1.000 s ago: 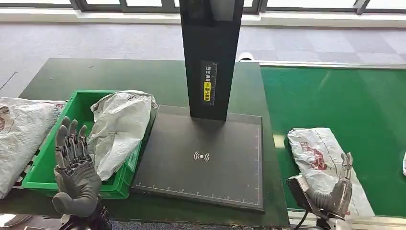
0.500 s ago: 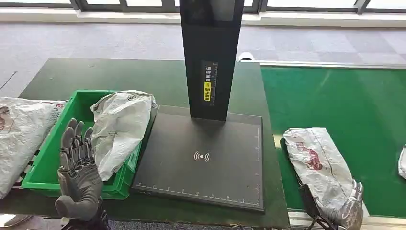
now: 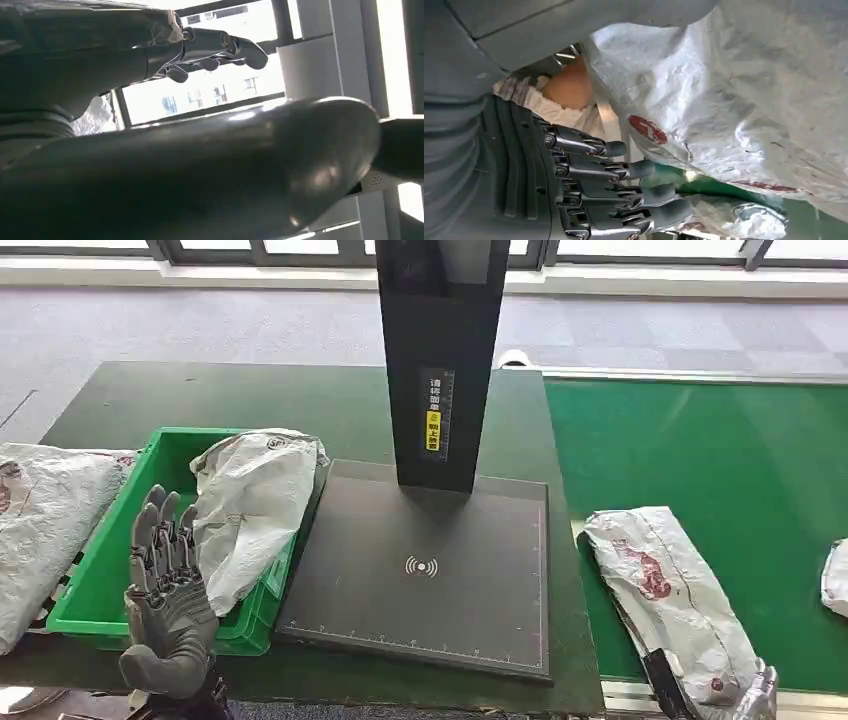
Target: Moved the parcel from conveyor to table for the left to box.
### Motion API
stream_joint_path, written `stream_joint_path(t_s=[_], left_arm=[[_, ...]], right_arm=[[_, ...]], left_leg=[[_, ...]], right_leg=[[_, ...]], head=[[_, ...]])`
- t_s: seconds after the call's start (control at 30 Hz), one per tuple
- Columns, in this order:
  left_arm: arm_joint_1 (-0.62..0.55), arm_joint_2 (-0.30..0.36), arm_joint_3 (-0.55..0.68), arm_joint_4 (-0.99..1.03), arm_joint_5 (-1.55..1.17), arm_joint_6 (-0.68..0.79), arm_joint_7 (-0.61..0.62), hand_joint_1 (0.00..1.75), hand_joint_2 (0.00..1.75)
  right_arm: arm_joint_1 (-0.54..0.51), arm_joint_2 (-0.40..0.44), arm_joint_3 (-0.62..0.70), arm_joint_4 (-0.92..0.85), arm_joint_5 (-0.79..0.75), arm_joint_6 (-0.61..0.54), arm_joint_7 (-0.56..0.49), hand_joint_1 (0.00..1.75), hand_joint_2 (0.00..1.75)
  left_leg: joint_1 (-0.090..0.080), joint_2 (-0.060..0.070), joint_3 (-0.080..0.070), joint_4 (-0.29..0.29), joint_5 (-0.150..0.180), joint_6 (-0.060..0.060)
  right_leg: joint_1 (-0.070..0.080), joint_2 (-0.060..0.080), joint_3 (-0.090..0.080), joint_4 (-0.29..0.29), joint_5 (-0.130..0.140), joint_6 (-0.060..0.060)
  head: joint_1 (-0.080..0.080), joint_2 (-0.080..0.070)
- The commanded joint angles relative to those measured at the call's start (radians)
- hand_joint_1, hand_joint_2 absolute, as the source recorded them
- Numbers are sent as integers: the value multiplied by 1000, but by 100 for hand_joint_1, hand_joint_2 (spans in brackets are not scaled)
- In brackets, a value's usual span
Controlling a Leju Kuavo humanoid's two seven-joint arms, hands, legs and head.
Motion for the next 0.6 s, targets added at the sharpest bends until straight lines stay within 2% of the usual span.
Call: stream_joint_path(t_s=[0.03,0.23,0.27,0.3,0.6], left_arm=[[-14,0,35,25,-5,15,12,0,0],[-15,0,35,27,-5,16,13,0,0],[-13,-2,36,26,-5,20,13,0,0],[-9,-4,37,22,-6,24,14,0,0],[28,12,33,22,-3,60,10,0,0]], right_arm=[[-115,-67,-58,326,64,-10,14,0,175],[-113,-70,-58,330,63,-13,13,0,175],[-114,-68,-58,325,53,-27,-8,35,175],[-124,-65,-56,331,36,-27,-34,175,175],[-160,-64,7,335,-29,-48,-83,175,175]], left_leg=[[1,0,3,-1,0,0],[1,0,8,-1,-2,2],[1,-1,8,-2,-1,2],[2,-1,8,-1,-1,3],[1,3,10,-1,-1,4]], right_leg=[[1,0,4,-2,1,0],[1,1,9,-4,0,0],[1,0,8,-6,1,0],[1,0,9,-6,1,0],[1,3,12,-6,3,3]], head=[[0,0],[0,0],[0,0],[0,0],[0,0]])
